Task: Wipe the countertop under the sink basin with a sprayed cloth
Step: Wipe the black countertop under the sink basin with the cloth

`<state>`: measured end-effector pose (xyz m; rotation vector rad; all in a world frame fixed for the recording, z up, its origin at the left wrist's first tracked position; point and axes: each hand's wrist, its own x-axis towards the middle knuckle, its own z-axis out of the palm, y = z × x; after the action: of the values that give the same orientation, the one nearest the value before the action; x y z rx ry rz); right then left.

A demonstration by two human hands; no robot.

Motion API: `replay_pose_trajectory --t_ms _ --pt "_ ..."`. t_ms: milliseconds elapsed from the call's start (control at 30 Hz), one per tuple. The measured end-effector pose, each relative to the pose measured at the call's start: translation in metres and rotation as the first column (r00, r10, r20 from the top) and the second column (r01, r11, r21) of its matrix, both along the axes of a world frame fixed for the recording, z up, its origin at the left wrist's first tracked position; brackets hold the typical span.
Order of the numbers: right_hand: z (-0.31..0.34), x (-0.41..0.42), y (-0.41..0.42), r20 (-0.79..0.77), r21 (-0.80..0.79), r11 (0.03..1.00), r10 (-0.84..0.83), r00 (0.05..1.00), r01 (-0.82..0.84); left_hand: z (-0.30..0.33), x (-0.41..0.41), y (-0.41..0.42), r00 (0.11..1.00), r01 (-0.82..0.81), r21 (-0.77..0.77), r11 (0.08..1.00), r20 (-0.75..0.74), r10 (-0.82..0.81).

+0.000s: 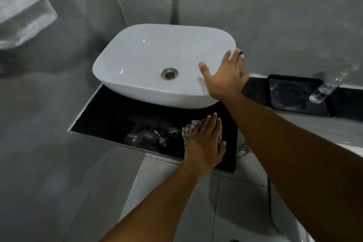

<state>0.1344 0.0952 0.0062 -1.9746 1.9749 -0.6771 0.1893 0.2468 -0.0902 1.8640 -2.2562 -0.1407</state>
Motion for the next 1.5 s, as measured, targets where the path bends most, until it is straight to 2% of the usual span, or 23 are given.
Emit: replay_pose_trajectory --t_ms 133,233,367,433,533,600,700,800,867,933,1033,1100,1167,1233,1267,1333,1400,1433,1500 --pt "-0.007 -0.013 -0.007 0.011 -0.046 0.999 0.015 1.000 -0.015 -0.005 0.049 0.010 0.997 0.049 -0.009 0.999 -0.056 -0.049" --pt "-0.011 -0.012 -0.008 0.012 -0.061 0.998 0.018 1.000 -0.017 -0.002 0.133 0.002 0.996 0.050 0.004 0.999 -0.077 -0.049" --pt "-0.013 -0.013 -0.011 0.017 -0.086 0.996 -0.001 1.000 0.003 0.015 0.266 -0.002 0.979 -0.201 0.038 0.979 -0.025 0.202" --pt "-0.014 -0.012 -0.011 0.027 -0.092 0.996 0.010 1.000 -0.007 0.016 0.302 -0.001 0.944 -0.328 0.048 0.943 -0.006 0.329" --pt "-0.012 -0.011 -0.011 0.031 -0.096 0.995 0.012 0.999 -0.009 0.008 0.295 -0.006 0.881 -0.473 0.000 0.881 -0.012 0.473" --pt "-0.009 -0.011 -0.007 0.043 -0.097 0.995 0.008 0.999 -0.004 0.009 0.257 -0.004 0.867 -0.496 -0.038 0.868 -0.075 0.492" --pt "-0.007 -0.010 -0.004 0.065 -0.093 0.996 0.017 0.998 -0.011 0.009 0.165 0.013 0.931 -0.321 -0.035 0.947 -0.194 0.308" --pt "-0.007 -0.011 -0.003 0.068 -0.091 0.996 0.020 0.997 -0.013 0.004 0.064 0.029 0.983 -0.016 -0.016 1.000 -0.185 0.013" --pt "-0.007 -0.011 -0.004 0.069 -0.091 0.996 0.024 0.997 -0.017 -0.003 0.023 0.032 0.976 0.102 -0.032 0.994 -0.190 -0.107" --pt "-0.006 -0.012 -0.004 0.064 -0.084 0.996 0.030 0.997 -0.025 -0.008 0.020 0.030 0.965 0.145 -0.059 0.988 -0.212 -0.154" --pt "-0.003 -0.012 -0.004 0.057 -0.061 0.997 0.043 0.997 -0.040 -0.007 0.076 0.029 0.953 0.228 -0.088 0.970 -0.185 -0.241" --pt "-0.001 -0.013 -0.003 0.043 -0.046 0.998 0.054 0.998 -0.052 -0.002 0.148 0.024 0.985 0.113 -0.096 0.989 -0.119 -0.124" --pt "-0.001 -0.013 -0.004 0.043 -0.055 0.997 0.063 0.997 -0.060 0.007 0.241 0.023 0.988 -0.138 -0.073 0.988 -0.075 0.132" --pt "-0.006 -0.011 -0.006 0.059 -0.062 0.996 0.065 0.996 -0.061 0.008 0.326 0.030 0.924 -0.372 0.006 0.928 -0.091 0.371" --pt "-0.005 -0.012 -0.006 0.066 -0.068 0.996 0.063 0.996 -0.059 0.013 0.350 0.033 0.896 -0.434 0.034 0.900 -0.089 0.435" --pt "-0.006 -0.012 -0.007 0.064 -0.074 0.996 0.057 0.996 -0.052 0.013 0.355 0.032 0.879 -0.476 0.010 0.880 -0.029 0.476" --pt "-0.007 -0.012 -0.005 0.080 -0.076 0.996 0.044 0.996 -0.038 0.012 0.321 0.027 0.851 -0.524 -0.043 0.851 -0.076 0.520" --pt "-0.007 -0.011 -0.004 0.091 -0.081 0.996 0.044 0.995 -0.036 0.013 0.297 0.026 0.864 -0.500 -0.066 0.864 -0.101 0.492" --pt "-0.006 -0.010 -0.003 0.108 -0.087 0.995 0.052 0.993 -0.042 0.012 0.240 0.031 0.943 -0.321 -0.089 0.943 -0.120 0.309"
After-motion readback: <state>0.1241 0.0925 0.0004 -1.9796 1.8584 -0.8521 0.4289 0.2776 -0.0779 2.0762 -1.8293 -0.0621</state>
